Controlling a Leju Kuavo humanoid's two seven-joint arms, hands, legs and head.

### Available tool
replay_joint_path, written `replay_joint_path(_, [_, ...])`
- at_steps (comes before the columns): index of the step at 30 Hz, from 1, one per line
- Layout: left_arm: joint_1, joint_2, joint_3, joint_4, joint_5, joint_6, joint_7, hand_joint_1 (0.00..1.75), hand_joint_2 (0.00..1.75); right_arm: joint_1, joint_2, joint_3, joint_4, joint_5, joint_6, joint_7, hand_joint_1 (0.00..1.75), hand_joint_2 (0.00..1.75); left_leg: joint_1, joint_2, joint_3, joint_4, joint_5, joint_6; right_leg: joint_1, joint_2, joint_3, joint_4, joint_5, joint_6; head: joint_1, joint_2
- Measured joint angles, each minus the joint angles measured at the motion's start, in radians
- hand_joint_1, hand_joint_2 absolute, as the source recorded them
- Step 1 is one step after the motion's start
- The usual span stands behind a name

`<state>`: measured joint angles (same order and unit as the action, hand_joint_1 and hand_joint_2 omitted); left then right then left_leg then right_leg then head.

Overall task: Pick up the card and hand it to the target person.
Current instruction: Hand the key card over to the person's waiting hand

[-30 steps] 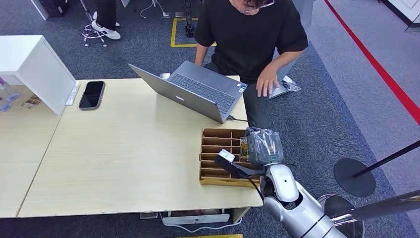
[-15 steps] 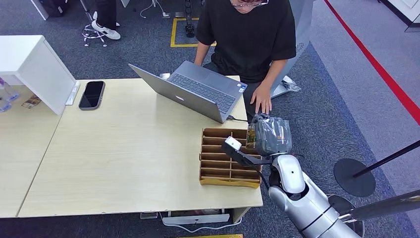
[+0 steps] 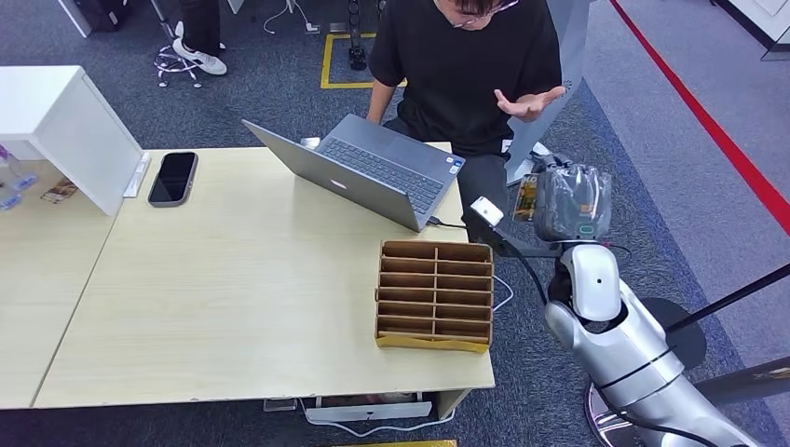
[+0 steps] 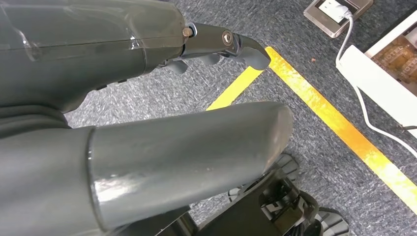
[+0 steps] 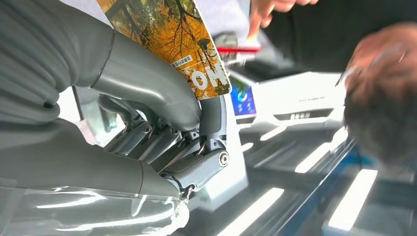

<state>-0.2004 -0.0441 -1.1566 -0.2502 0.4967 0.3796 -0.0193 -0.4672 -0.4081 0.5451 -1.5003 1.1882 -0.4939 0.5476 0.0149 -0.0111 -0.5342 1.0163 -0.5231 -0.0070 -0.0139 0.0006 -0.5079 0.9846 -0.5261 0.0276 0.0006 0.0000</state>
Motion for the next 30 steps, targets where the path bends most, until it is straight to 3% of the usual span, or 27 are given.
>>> replay_joint_path(9, [-0.008,-0.005,-0.009,0.000,-0.003,0.000,0.007,0.00,0.00,-0.005,-0.009,-0.035,0.033,0.028,-0.128,-0.018,1.75,1.75,0.000,0.000,0.000,0.000,0.000,0.000,0.000,0.000,0.000,0.000,0.000,0.000,0.000,0.000])
replay_joint_path(30, [-0.007,-0.006,-0.018,0.000,0.000,0.000,0.011,0.00,0.00,0.003,0.013,-0.036,0.150,0.051,-0.195,-0.030,1.75,1.75,0.000,0.000,-0.001,0.000,0.000,0.000,0.000,0.000,0.000,0.000,0.000,0.000,0.000,0.000])
